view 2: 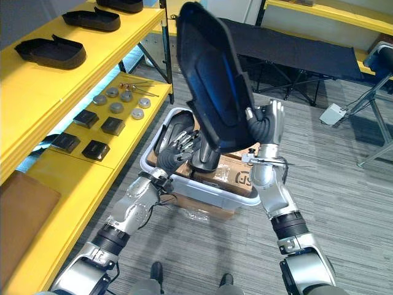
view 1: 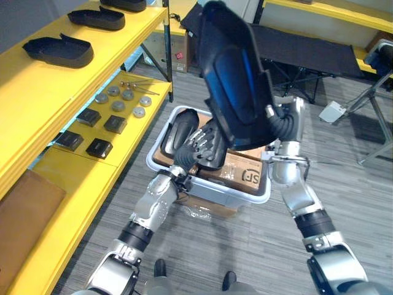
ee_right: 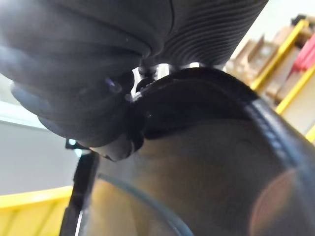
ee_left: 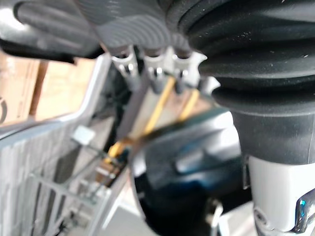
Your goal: Walk over and take plastic housings, then place them on the shelf
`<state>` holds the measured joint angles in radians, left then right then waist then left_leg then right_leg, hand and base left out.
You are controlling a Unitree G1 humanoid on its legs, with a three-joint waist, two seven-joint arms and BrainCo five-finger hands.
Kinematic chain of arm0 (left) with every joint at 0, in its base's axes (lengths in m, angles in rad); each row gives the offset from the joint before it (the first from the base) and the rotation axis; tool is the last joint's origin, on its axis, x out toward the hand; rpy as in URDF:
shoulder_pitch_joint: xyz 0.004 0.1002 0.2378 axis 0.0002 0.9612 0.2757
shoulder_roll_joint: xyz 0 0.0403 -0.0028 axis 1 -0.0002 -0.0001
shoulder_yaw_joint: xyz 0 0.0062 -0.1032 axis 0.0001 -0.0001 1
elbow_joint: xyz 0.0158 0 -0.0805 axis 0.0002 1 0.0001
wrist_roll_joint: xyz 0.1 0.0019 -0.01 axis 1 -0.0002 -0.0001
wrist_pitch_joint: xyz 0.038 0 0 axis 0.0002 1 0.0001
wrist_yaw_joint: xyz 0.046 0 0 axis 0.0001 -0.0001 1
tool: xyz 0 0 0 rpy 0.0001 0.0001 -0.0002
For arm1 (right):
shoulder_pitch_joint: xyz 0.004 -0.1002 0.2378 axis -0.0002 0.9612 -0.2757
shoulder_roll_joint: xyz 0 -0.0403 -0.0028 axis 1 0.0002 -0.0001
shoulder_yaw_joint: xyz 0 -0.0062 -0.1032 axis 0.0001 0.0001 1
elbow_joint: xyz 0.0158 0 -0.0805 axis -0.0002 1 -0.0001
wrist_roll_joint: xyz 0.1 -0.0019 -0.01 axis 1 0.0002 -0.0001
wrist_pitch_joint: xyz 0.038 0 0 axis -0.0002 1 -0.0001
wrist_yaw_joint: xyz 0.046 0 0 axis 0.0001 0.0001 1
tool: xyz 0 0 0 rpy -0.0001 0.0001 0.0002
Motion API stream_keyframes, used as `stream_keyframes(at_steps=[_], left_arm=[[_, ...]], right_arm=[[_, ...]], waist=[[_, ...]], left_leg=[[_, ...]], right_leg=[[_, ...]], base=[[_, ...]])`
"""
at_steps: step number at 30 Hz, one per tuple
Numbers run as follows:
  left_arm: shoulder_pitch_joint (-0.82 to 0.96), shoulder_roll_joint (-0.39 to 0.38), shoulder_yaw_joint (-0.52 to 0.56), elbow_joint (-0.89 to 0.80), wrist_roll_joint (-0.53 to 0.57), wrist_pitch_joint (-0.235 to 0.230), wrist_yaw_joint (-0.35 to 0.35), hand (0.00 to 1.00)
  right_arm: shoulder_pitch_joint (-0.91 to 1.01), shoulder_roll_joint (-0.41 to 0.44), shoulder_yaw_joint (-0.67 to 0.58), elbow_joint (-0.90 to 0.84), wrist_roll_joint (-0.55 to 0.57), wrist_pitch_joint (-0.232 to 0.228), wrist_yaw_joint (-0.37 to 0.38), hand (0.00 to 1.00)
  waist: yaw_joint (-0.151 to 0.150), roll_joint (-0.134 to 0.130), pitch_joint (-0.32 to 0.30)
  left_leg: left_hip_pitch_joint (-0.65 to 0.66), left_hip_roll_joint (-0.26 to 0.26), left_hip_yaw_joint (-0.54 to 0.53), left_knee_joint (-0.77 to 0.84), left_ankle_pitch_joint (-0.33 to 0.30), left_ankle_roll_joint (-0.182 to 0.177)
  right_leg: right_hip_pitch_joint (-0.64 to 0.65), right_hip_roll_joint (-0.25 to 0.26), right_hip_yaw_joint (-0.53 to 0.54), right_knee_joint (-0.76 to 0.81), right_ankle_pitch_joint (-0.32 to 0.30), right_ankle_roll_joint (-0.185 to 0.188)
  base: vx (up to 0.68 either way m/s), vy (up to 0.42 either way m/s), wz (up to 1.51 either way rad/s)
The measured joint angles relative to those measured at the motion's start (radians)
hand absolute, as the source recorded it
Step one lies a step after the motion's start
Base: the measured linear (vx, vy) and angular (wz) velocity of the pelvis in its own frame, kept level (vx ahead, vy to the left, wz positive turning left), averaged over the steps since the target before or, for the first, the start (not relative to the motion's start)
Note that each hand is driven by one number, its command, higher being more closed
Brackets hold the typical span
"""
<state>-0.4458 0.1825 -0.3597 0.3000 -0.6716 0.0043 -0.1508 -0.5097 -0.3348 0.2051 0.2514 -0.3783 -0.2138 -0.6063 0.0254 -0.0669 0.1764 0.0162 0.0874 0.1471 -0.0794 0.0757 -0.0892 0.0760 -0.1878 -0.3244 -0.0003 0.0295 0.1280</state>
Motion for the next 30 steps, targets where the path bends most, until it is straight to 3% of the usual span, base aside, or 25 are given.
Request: stream_keyframes(at_steps=[2,8,15,25,30], left_arm=[[0.000,0.000,-0.016,0.030,0.013,0.019,0.019,0.00],[0.000,-0.004,-0.045,0.087,0.012,0.019,0.030,0.00],[0.000,-0.014,-0.049,0.123,-0.010,0.017,0.115,0.00],[0.000,-0.042,-0.003,0.126,-0.306,-0.031,0.152,0.00],[0.000,-0.042,0.005,0.126,-0.343,-0.031,0.173,0.00]], right_arm=[[0.001,0.015,0.020,0.001,0.000,-0.019,0.009,1.00],[0.027,0.060,0.122,0.052,0.001,-0.045,0.042,1.00],[0.045,0.096,0.163,0.075,0.003,-0.057,0.059,1.00],[0.111,0.130,0.169,0.094,0.012,-0.089,0.033,1.00],[0.130,0.137,0.170,0.114,0.011,-0.112,0.016,1.00]], waist=[[-0.002,0.004,-0.004],[-0.006,0.001,-0.033],[-0.005,-0.005,-0.042],[-0.010,-0.011,-0.046],[-0.010,-0.030,-0.059]], left_leg=[[0.002,-0.002,0.000,0.000,0.005,0.002],[0.017,-0.003,-0.008,-0.006,0.011,0.004],[0.012,-0.007,-0.027,-0.007,0.016,0.005],[0.000,-0.010,-0.031,-0.002,0.019,0.003],[0.001,-0.009,-0.031,-0.003,0.020,0.004]], right_leg=[[0.003,-0.001,0.000,0.000,0.000,0.000],[0.026,-0.001,-0.005,-0.010,0.002,0.002],[0.029,-0.003,-0.011,-0.014,0.004,0.004],[0.029,0.000,-0.027,-0.027,0.010,0.001],[0.029,0.000,-0.027,-0.027,0.011,0.001]], base=[[-0.07,0.002,0.00],[-0.06,0.000,0.03],[-0.01,-0.002,0.04],[0.00,-0.002,0.03],[-0.02,-0.002,0.00]])
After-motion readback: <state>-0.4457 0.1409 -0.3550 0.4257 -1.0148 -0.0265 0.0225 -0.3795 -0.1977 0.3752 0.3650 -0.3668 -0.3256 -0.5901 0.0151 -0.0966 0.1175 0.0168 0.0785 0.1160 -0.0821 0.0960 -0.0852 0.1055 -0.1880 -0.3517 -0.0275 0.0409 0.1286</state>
